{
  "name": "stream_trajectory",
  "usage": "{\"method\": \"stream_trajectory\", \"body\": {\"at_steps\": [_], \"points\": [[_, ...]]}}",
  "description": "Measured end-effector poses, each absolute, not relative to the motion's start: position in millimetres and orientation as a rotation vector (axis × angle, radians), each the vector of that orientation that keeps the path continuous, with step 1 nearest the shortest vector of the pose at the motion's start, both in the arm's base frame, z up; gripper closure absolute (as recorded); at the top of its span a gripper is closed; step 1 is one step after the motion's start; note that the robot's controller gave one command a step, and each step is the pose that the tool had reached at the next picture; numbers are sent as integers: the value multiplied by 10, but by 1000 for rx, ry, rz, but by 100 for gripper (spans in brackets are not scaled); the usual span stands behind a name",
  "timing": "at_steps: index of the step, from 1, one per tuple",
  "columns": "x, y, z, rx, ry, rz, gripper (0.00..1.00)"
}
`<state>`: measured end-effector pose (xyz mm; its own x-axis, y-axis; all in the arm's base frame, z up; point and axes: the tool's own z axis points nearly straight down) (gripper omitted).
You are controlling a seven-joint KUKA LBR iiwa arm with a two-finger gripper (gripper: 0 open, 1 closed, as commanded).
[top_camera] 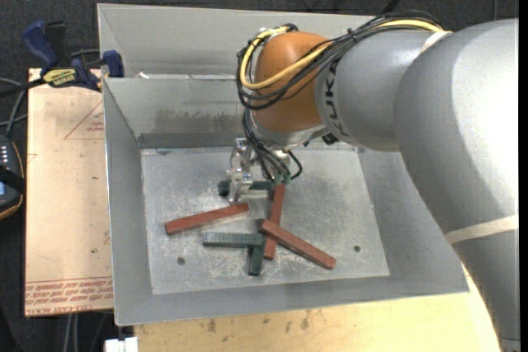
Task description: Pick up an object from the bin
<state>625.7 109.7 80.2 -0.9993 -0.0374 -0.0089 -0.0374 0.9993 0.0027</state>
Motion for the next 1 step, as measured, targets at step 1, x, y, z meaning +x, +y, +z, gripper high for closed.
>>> {"method": "stream_trajectory", "body": {"at_steps": [1], "points": [[6226,1057,2577,-47,3130,4,100]]}}
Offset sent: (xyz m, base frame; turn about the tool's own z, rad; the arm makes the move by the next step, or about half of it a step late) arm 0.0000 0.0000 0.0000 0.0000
